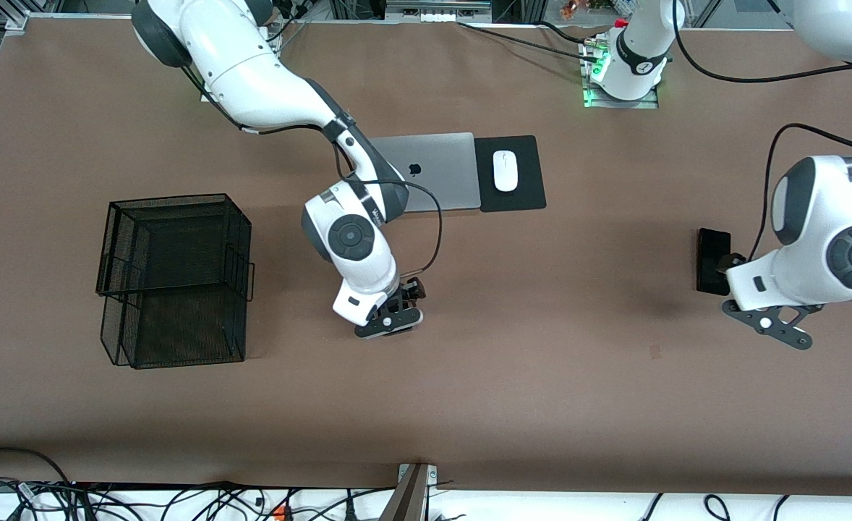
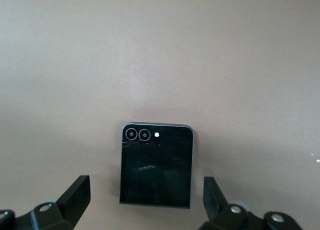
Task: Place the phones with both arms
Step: 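Reach the right gripper to the flip phone while the left gripper returns, then grasp the flip phone with the right gripper while the left grasps the slab phone, then lower the flip phone into the mesh basket and open the right gripper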
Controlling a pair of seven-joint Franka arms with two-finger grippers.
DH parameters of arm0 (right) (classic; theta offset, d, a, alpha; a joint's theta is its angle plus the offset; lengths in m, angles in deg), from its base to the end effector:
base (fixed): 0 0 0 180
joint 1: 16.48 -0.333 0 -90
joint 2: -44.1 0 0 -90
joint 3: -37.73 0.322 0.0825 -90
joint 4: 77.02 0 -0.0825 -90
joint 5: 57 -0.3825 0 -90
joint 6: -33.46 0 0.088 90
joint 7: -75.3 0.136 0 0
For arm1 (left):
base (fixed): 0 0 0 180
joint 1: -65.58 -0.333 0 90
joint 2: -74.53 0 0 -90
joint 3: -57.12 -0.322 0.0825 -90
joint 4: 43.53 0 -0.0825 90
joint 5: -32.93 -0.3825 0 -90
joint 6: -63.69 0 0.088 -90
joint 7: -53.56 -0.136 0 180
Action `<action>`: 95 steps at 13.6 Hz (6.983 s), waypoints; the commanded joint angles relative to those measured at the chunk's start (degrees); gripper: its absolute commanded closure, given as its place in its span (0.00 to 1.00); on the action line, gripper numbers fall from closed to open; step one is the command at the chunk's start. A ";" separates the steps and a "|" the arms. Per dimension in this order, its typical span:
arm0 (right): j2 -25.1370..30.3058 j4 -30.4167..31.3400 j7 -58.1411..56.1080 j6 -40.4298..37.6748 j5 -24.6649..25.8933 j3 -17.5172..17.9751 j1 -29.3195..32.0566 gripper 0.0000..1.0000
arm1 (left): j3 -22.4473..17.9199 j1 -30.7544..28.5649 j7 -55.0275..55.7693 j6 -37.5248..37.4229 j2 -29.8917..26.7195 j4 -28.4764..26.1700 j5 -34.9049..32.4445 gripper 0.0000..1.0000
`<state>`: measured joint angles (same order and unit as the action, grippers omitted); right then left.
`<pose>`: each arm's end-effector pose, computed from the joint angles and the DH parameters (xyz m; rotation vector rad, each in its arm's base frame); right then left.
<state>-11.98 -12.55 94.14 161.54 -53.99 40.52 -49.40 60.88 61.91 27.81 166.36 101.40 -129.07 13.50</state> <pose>0.6495 0.4493 0.1981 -3.0448 -0.4601 -0.1847 0.6701 0.0425 0.3699 -2.7663 0.7798 0.3305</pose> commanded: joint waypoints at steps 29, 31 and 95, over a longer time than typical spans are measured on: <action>-5.53 -1.80 0.94 5.96 2.09 -0.95 -0.21 1.00 | 1.95 -17.51 10.71 51.66 -4.73 -43.65 8.10 0.00; -4.92 -1.81 1.03 5.35 2.18 -1.03 -0.21 1.00 | 1.95 -17.51 10.72 52.36 -4.46 -43.91 8.10 0.00; 28.13 2.76 -6.88 -45.02 -16.63 -21.34 18.86 0.01 | 6.52 3.03 42.41 23.29 4.58 -12.82 7.66 0.90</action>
<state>16.89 -7.85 86.38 118.06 -69.62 19.34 -30.65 68.07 60.20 64.67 193.93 102.63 -147.85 20.62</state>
